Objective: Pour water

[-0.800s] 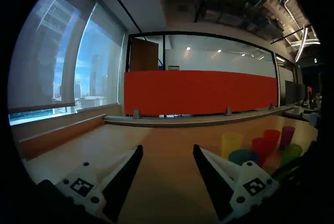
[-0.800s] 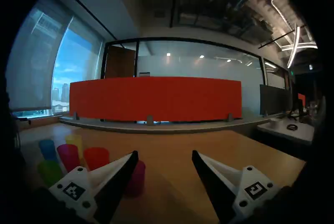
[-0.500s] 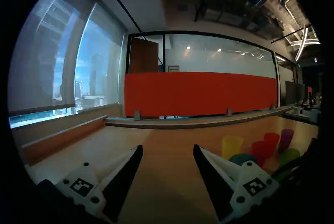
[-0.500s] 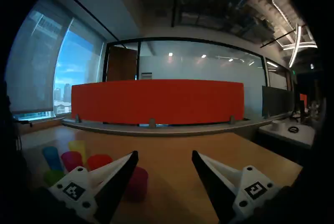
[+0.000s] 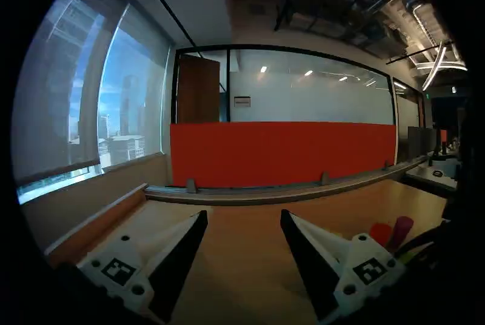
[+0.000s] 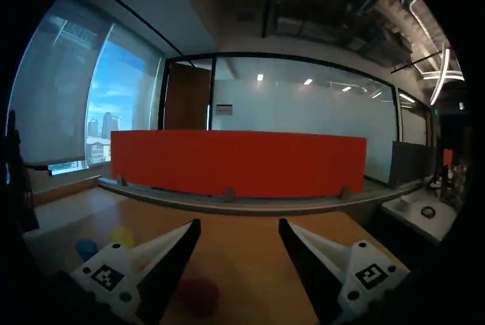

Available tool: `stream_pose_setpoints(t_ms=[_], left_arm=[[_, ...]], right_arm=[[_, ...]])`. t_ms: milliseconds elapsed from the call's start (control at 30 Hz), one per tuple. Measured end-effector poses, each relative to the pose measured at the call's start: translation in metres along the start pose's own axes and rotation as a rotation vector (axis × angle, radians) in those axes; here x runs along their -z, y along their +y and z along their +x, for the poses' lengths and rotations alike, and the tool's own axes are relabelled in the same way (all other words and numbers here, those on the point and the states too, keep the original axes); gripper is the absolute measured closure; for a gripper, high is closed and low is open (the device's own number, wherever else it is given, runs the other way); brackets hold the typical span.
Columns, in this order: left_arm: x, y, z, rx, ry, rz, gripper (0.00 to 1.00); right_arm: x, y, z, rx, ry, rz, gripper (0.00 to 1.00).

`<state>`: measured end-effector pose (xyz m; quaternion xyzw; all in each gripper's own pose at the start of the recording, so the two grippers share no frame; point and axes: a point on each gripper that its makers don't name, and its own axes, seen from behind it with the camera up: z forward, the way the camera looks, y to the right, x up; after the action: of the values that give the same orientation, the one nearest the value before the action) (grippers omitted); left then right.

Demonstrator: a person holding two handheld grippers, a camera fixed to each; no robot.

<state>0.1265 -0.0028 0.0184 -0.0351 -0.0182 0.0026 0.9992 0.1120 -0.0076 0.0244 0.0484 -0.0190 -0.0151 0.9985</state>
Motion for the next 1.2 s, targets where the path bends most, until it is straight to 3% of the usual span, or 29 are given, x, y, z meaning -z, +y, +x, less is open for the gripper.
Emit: stream_pose_setpoints(t_ms=[167,367,667,967,1200], left_arm=[[-0.005,0.005,0.036,0.002,0.008,-0.032,0.11],[-0.010,0.015,0.060,0.024,-0.001,-0.089,0.11],[-0.013,0.028,0.060,0.025,-0.021,-0.154,0.11],[-0.010,0.057,0.069,0.036,-0.018,-0.318,0.11],[-0.003,0.086,0.064,0.050,-0.047,-0.461,0.11]], right_arm=[[-0.003,-0.003,0.028,-0.014,-0.005,0.036,0.00],[-0.007,-0.010,0.057,-0.039,-0.015,0.083,0.00],[-0.011,-0.016,0.059,-0.058,-0.028,0.135,0.00],[-0.009,-0.044,0.062,-0.089,-0.037,0.301,0.00],[0.000,-0.072,0.066,-0.071,-0.045,0.445,0.00]])
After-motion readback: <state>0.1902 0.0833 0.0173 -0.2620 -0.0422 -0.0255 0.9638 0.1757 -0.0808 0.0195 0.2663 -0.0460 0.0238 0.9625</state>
